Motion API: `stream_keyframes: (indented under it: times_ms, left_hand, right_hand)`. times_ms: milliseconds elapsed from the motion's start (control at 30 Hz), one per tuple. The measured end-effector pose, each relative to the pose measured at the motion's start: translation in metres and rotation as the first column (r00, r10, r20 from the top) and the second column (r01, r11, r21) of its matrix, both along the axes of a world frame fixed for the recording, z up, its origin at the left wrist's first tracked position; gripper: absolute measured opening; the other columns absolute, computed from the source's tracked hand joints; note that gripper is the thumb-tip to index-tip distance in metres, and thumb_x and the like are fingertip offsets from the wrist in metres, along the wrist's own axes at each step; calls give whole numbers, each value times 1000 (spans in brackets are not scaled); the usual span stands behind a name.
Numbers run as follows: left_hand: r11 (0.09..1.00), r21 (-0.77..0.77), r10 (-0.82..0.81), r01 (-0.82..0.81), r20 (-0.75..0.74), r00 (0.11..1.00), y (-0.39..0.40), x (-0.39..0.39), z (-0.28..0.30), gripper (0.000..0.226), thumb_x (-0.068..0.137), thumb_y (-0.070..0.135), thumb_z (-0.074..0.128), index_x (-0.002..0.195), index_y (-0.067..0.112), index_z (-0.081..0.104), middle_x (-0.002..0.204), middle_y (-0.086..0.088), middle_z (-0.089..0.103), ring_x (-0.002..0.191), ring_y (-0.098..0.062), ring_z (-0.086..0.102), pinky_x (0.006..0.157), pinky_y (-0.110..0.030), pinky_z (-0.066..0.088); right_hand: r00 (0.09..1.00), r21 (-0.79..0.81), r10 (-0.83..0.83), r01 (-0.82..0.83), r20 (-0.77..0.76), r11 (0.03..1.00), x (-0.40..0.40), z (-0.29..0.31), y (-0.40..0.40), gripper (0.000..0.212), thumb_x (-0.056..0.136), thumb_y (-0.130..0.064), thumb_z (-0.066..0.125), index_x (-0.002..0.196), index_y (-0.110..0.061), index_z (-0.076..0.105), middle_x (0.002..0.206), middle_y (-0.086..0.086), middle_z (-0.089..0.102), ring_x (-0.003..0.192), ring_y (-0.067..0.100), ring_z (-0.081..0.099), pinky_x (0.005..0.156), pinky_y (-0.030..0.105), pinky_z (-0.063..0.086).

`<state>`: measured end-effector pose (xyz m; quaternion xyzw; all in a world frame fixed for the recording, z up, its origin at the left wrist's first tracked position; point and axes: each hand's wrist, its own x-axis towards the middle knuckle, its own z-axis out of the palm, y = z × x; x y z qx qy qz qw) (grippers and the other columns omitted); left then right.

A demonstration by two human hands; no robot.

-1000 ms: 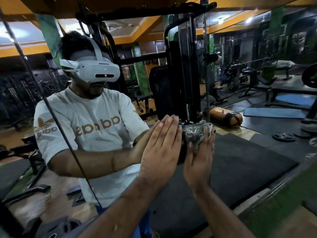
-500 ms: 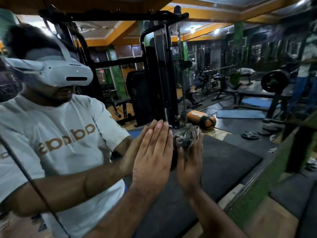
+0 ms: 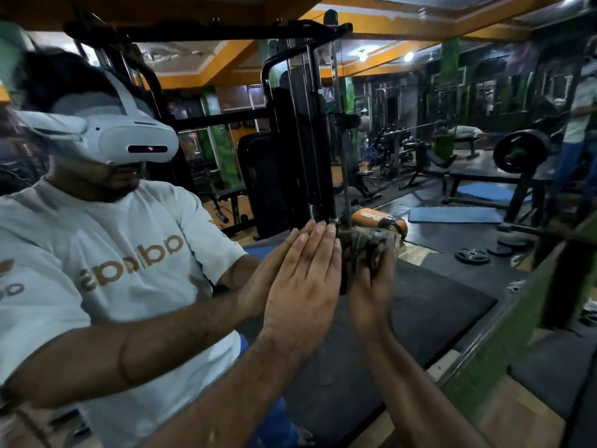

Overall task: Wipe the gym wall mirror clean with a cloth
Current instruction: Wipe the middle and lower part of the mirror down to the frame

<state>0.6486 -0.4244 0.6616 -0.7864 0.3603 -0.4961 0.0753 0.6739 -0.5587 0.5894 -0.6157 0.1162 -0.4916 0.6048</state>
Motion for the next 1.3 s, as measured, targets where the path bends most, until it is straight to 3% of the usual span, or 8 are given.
stream_keyframes:
  times_ms: [133, 300, 500, 667, 833, 1000, 1200, 1300]
  left_hand:
    - [1000, -14, 8, -7, 20, 1000, -27, 7, 3, 57, 94, 12, 34, 148, -2, 44, 158, -20, 36, 150, -32, 28, 127, -44, 9]
    - [999, 2, 42, -42, 55, 998, -52, 13, 9, 59, 93, 13, 39, 150, -3, 39, 161, -22, 30, 152, -33, 22, 127, -44, 8]
    - [998, 9, 63, -64, 81, 995, -88, 19, 14, 56, 97, 16, 40, 150, -1, 42, 160, -21, 33, 151, -32, 28, 125, -44, 14]
    - [996, 35, 84, -88, 99, 992, -115, 26, 17, 56, 97, 13, 29, 149, 0, 44, 159, -21, 34, 150, -33, 30, 125, -44, 16]
    - [994, 16, 104, -106, 59, 993, -141, 33, 19, 60, 96, 16, 46, 152, -2, 33, 163, -23, 24, 153, -34, 20, 127, -45, 8]
    - [991, 39, 124, -127, 57, 991, -171, 38, 20, 62, 97, 16, 45, 154, -3, 29, 164, -23, 21, 153, -34, 19, 126, -44, 6]
    - [994, 1, 109, -109, 40, 993, -198, 43, 15, 60, 98, 14, 42, 154, -2, 30, 164, -22, 21, 154, -34, 17, 127, -45, 9]
    - [996, 25, 90, -90, 26, 996, -206, 44, 8, 62, 99, 17, 43, 156, -1, 26, 165, -22, 19, 154, -33, 15, 127, -45, 7]
  right_hand:
    - [995, -429, -83, 98, 53, 898, -6, 1, -20, 67, 109, -32, 45, 167, -20, 16, 176, -2, 10, 162, 12, 3, 130, 50, 16]
    - [997, -92, -70, 73, 39, 993, 13, 7, -48, 66, 104, -35, 44, 166, -23, 21, 174, 3, 17, 162, 18, 10, 129, 56, 18]
    - [989, -479, -123, 146, 79, 866, 13, -6, -85, 66, 108, -20, 45, 166, -8, 17, 175, 6, 11, 163, 21, 5, 131, 53, 13]
    - [998, 10, -62, 62, -3, 998, 23, 23, -103, 71, 102, -39, 41, 166, -14, 22, 174, 8, 17, 161, 21, 12, 130, 52, 18]
    - [994, -477, -88, 108, 65, 872, 20, 5, -134, 66, 108, -27, 42, 167, -15, 15, 175, 7, 12, 163, 20, 4, 130, 54, 14]
    - [996, -49, -62, 59, -61, 997, 30, 19, -160, 70, 104, -35, 40, 167, -13, 18, 175, 4, 11, 162, 17, 5, 131, 49, 13]
    - [995, -471, -89, 100, 46, 877, 32, 3, -194, 63, 109, -23, 43, 165, -13, 16, 174, 11, 14, 163, 24, 5, 130, 57, 16]
    - [989, -286, -150, 145, 3, 947, 37, -21, -205, 64, 110, -29, 42, 166, -12, 17, 174, 8, 15, 162, 21, 8, 129, 56, 17]
